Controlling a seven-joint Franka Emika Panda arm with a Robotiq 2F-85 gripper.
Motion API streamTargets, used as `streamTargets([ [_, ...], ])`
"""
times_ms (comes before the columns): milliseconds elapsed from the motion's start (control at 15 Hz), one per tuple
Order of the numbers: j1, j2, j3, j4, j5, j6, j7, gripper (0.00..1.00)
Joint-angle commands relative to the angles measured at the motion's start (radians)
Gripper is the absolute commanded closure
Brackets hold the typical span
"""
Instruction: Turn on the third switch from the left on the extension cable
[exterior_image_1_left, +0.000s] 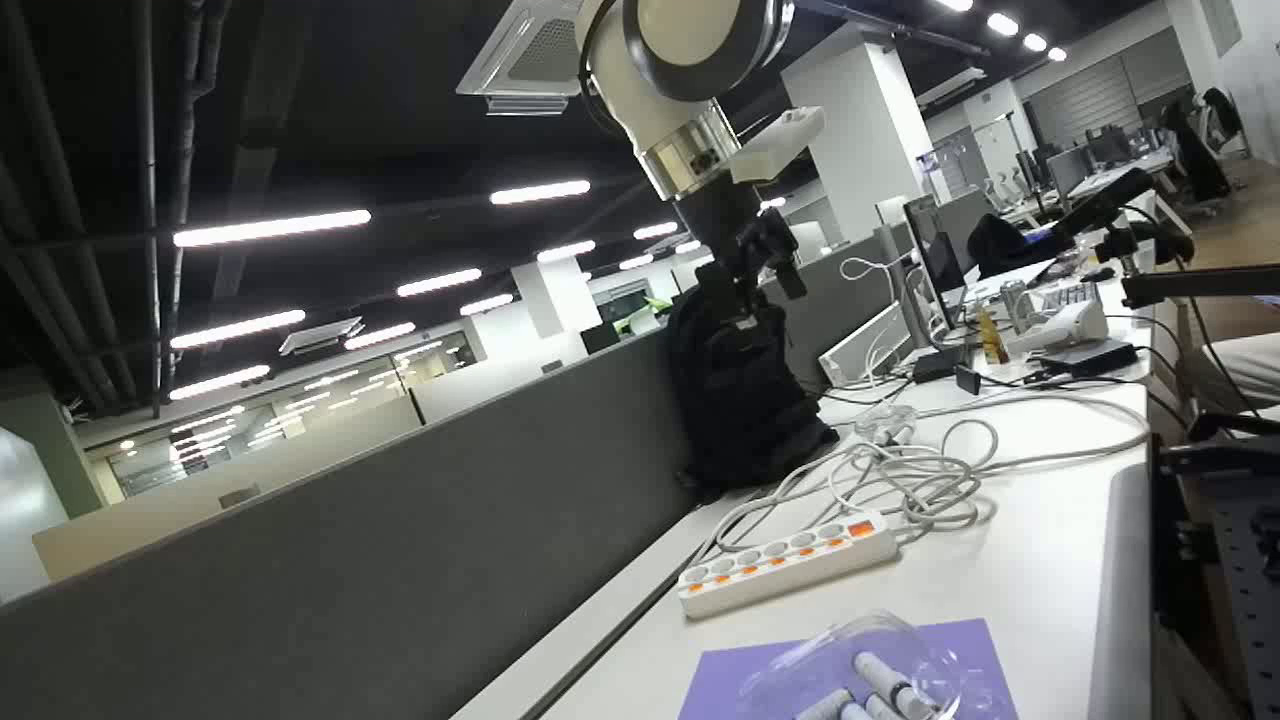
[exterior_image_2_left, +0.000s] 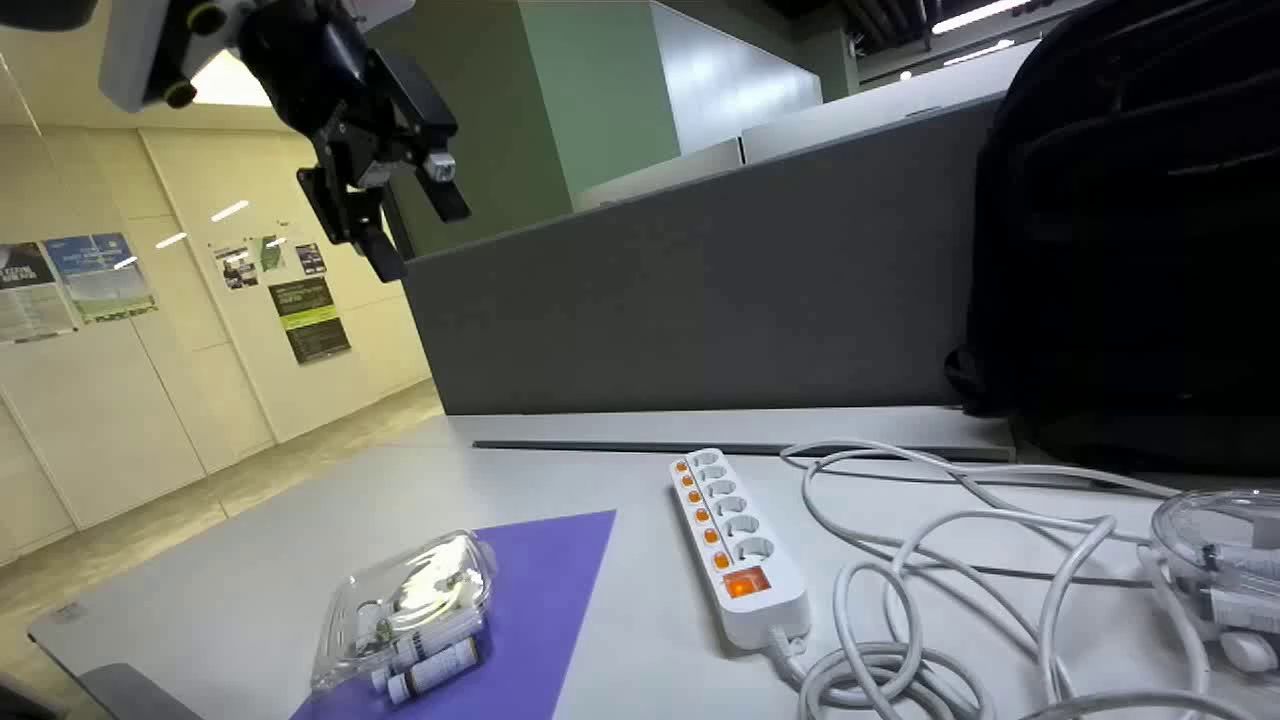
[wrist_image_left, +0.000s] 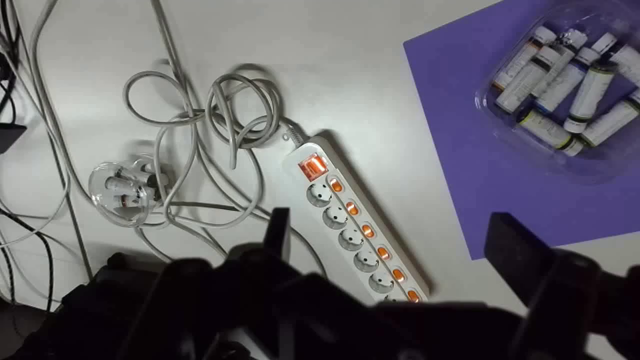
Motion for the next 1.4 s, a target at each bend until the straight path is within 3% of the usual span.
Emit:
streamTargets([
  [0,0.027,0.002,-0.024,0.002,-0.011,-0.005,0.009,0.00],
  [1133,0.027,0.002,-0.024,0.002,-0.011,-0.004,0.009,0.00],
  [1333,0.027,0.080,-0.015,0.047,-0.027,-0.020,0.018,0.00],
])
